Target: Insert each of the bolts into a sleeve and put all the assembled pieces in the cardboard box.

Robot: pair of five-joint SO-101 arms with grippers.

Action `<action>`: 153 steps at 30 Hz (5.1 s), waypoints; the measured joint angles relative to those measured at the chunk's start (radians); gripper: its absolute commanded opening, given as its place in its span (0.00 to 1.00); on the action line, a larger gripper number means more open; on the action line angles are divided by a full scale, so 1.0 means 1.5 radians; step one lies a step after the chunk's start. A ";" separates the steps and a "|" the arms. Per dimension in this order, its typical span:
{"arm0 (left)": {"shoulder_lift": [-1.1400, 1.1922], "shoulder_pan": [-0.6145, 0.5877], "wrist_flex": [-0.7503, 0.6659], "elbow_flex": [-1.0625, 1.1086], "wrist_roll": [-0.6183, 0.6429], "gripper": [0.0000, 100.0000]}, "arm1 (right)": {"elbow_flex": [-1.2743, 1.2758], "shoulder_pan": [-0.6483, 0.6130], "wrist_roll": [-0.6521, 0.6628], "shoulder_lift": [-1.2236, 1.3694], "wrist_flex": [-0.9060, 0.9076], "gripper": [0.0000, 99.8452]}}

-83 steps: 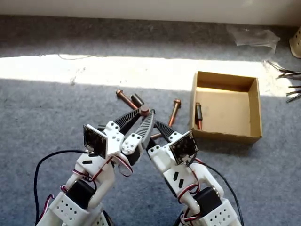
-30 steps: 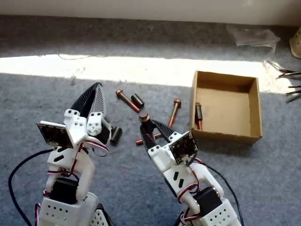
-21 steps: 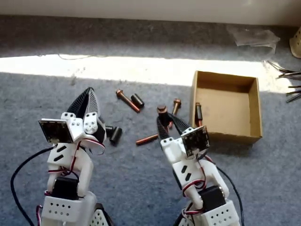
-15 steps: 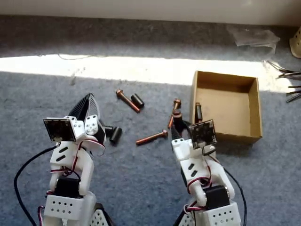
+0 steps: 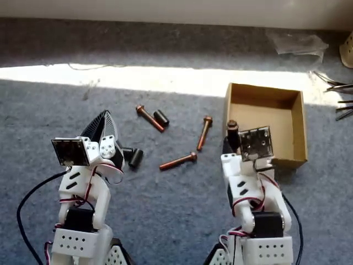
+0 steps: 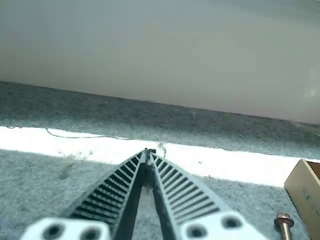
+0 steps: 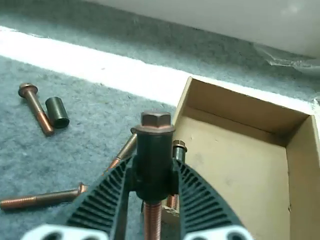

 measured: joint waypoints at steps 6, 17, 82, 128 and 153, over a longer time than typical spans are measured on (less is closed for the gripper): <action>0.000 0.000 0.000 0.000 0.000 0.01 | -0.100 0.050 0.005 0.232 -0.068 0.00; 0.000 -0.071 0.000 0.019 0.000 0.01 | -0.274 0.089 0.005 0.611 -0.155 0.00; -0.100 -0.099 0.100 0.015 0.000 0.01 | -0.499 -0.102 0.005 0.554 -0.010 0.06; -0.100 -0.256 0.344 -0.090 -0.158 0.01 | -1.004 -0.306 0.149 1.208 0.254 0.13; -0.100 -0.257 0.344 -0.080 -0.159 0.01 | -1.614 -0.308 0.187 1.660 0.503 0.13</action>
